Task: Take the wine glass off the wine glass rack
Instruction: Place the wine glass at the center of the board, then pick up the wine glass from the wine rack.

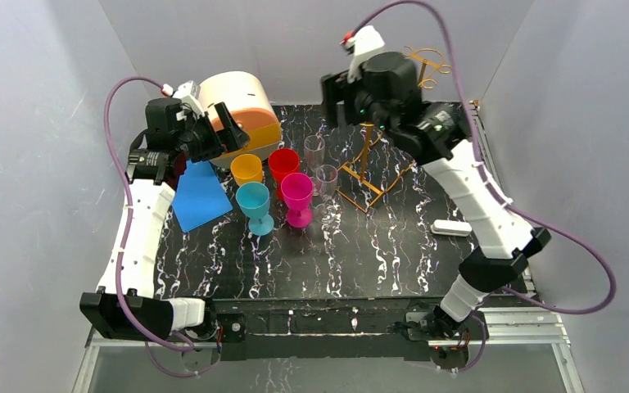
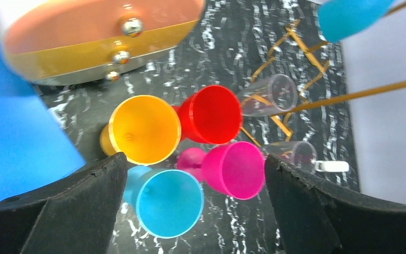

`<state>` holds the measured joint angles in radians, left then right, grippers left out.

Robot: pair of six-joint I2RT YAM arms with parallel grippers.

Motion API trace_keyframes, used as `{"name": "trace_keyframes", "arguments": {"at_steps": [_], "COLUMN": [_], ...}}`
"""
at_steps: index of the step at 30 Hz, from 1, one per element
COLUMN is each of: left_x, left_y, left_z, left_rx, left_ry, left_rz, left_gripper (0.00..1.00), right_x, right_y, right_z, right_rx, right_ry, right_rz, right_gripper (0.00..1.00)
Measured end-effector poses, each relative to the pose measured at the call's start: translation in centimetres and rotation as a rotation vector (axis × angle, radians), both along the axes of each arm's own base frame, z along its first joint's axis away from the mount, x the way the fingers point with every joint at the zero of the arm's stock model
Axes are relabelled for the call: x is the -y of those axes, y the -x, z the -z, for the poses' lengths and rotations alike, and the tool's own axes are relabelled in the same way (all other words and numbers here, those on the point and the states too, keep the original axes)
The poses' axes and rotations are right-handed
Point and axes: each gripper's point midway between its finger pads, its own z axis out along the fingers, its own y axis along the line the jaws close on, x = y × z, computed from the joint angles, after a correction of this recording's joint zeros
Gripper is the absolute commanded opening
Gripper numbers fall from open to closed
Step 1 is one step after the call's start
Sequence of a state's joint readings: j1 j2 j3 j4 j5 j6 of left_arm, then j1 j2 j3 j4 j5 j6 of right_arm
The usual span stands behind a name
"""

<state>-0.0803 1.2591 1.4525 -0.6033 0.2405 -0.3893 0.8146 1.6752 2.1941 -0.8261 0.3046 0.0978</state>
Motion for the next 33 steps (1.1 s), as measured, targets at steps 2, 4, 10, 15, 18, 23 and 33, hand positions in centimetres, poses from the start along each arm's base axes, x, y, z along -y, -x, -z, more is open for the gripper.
{"name": "trace_keyframes", "arguments": {"at_steps": [2, 4, 10, 15, 18, 23, 33], "left_x": [1.0, 2.1, 3.5, 3.7, 3.6, 3.4, 3.1], "left_y": [-0.2, -0.4, -0.2, 0.0, 0.4, 1.2, 1.6], "left_z": [-0.4, -0.5, -0.7, -0.8, -0.5, -0.9, -0.8], "left_rx": [0.010, 0.010, 0.004, 0.013, 0.008, 0.025, 0.025], "left_ry": [0.037, 0.074, 0.134, 0.143, 0.139, 0.130, 0.117], "left_rz": [0.049, 0.098, 0.168, 0.180, 0.176, 0.170, 0.157], "left_gripper": [0.98, 0.98, 0.98, 0.98, 0.98, 0.98, 0.98], "right_x": [1.8, 4.5, 13.5, 15.0, 15.1, 15.2, 16.0], "right_y": [-1.1, -3.1, -10.3, -14.1, -16.8, -19.6, -20.7], "right_z": [-2.0, -3.2, -2.1, 0.2, 1.2, 3.7, 4.5], "right_rx": [0.042, 0.046, -0.061, -0.177, -0.209, -0.259, -0.252], "right_ry": [-0.060, -0.127, -0.311, -0.469, -0.527, -0.558, -0.589], "right_rz": [0.056, 0.130, 0.340, 0.374, 0.394, 0.441, 0.511], "right_gripper": [0.88, 0.88, 0.82, 0.77, 0.75, 0.74, 0.67]}}
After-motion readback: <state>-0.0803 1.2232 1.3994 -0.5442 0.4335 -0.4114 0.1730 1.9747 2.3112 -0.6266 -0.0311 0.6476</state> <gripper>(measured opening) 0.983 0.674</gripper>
